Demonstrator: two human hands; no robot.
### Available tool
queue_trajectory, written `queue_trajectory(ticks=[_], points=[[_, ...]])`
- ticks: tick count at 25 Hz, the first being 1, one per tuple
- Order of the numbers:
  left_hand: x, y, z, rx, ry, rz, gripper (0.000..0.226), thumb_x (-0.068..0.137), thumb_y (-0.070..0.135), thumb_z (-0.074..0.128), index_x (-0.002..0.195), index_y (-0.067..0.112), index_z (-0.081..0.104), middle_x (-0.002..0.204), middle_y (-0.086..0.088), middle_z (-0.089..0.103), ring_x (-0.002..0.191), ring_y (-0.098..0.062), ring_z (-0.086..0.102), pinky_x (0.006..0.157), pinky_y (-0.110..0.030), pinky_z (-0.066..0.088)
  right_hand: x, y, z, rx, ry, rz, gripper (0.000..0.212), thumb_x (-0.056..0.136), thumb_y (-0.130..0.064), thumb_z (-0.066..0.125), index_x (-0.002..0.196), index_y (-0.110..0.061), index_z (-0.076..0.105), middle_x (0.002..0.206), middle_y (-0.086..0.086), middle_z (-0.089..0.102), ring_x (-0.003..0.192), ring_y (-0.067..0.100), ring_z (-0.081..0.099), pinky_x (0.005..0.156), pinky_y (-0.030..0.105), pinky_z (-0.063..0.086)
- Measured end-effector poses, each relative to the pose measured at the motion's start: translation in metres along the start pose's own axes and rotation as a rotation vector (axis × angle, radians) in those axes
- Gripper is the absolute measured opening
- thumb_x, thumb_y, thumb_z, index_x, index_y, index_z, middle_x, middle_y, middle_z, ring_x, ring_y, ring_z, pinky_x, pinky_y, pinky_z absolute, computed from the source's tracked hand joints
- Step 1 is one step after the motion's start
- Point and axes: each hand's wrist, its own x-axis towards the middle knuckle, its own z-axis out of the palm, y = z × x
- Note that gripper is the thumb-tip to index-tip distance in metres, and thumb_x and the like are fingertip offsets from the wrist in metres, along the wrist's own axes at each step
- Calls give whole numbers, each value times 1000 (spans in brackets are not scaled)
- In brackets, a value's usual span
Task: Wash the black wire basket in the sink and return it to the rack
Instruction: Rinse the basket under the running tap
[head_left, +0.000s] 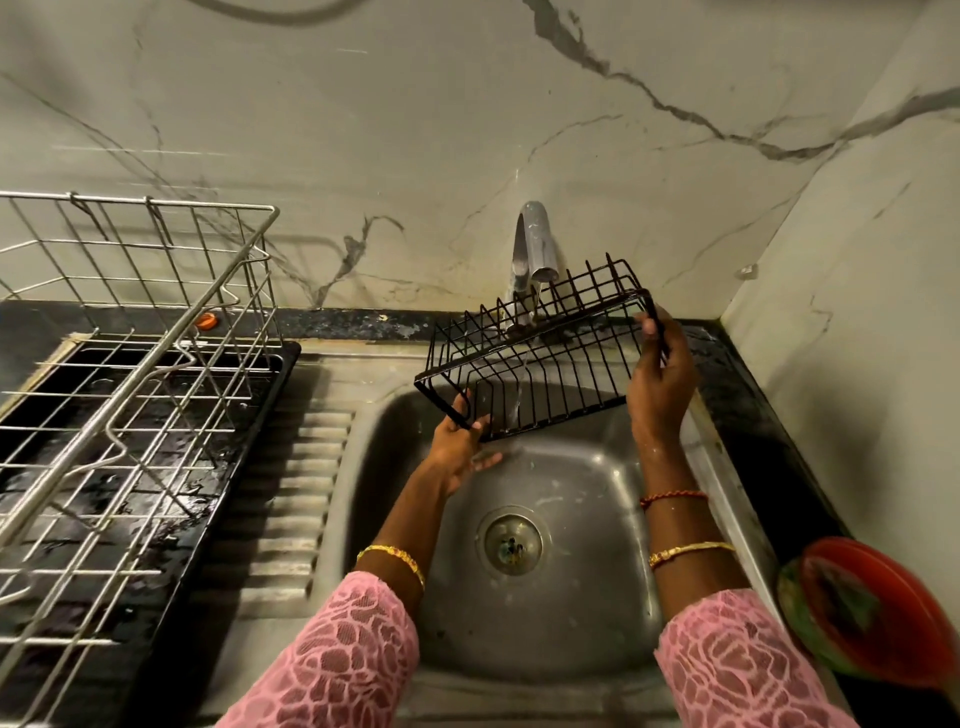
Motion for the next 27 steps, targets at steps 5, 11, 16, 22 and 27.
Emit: queue_trajectory(ticks=[5,11,16,22,27], points=[[10,7,16,56,-18,28,57,100,3,36,149,30,24,135,-16,51,104,-26,60,77,-33,51,-3,-11,-7,-13,49,-161,27,95,-23,44,120,-18,51,122,11,59,112,6,56,92,20,48],[17,17,24,-52,-44,57,56,99,-1,36,145,30,34,139,-13,48,122,-23,52,80,-32,50,-12,-2,-22,-4,109,-171,26,97,-21,42,122,-17,50,122,18,58,108,21,58,91,36,50],[20,20,27,-87,-42,59,46,101,2,34,136,28,45,124,-13,55,104,-18,58,86,-39,51,-16,7,-33,-52,139,-146,38,99,-29,38,120,-1,53,111,22,58,102,27,58,88,34,50],[20,21,34,-105,-19,40,37,99,1,39,128,20,50,107,-9,59,99,-19,60,95,-49,49,-24,12,-44,-34,195,-62,44,98,-33,37,113,5,53,100,20,59,89,22,56,80,28,46],[13,29,30,-4,53,-3,16,99,17,47,114,12,50,100,-8,61,94,-23,63,74,-39,55,-48,26,-49,97,210,102,45,96,-35,39,119,3,51,106,10,57,97,17,53,87,26,44]])
